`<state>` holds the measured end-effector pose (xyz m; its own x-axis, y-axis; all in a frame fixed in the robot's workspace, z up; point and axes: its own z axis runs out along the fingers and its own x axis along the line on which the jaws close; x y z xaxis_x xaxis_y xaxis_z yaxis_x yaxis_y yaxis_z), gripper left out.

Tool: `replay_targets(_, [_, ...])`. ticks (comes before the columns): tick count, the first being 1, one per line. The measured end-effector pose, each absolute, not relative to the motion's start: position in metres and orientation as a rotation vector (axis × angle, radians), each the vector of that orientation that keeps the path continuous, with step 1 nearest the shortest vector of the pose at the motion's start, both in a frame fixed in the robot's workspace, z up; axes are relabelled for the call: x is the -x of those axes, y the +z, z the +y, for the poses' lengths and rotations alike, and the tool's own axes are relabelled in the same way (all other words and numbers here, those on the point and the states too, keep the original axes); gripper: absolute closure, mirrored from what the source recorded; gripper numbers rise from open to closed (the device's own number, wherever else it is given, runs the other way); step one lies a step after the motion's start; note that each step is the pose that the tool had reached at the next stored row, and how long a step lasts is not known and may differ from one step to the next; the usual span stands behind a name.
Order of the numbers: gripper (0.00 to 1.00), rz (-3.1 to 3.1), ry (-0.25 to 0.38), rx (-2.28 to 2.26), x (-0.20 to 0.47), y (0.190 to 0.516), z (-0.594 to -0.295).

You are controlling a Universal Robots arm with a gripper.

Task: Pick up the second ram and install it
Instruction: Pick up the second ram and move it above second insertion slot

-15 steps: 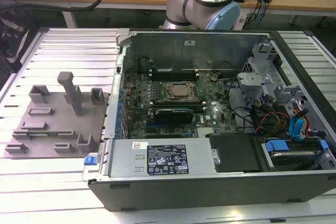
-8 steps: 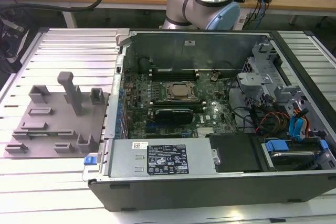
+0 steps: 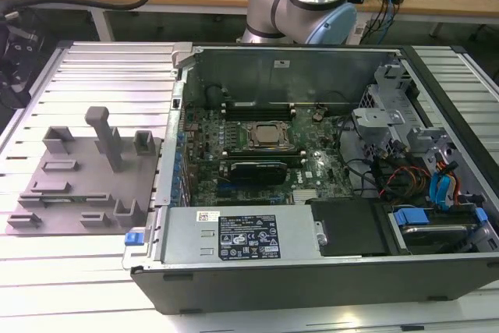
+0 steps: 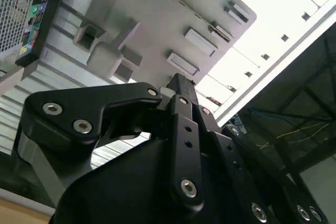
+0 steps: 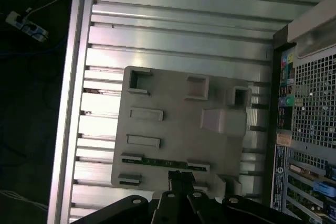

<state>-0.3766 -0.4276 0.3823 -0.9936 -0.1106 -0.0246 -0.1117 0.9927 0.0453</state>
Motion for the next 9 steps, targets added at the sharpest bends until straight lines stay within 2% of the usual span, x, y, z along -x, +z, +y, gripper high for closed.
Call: replay_targets(9, [0.92, 3.076, 0.076, 0.545, 0.3766, 0.3824, -0.4276])
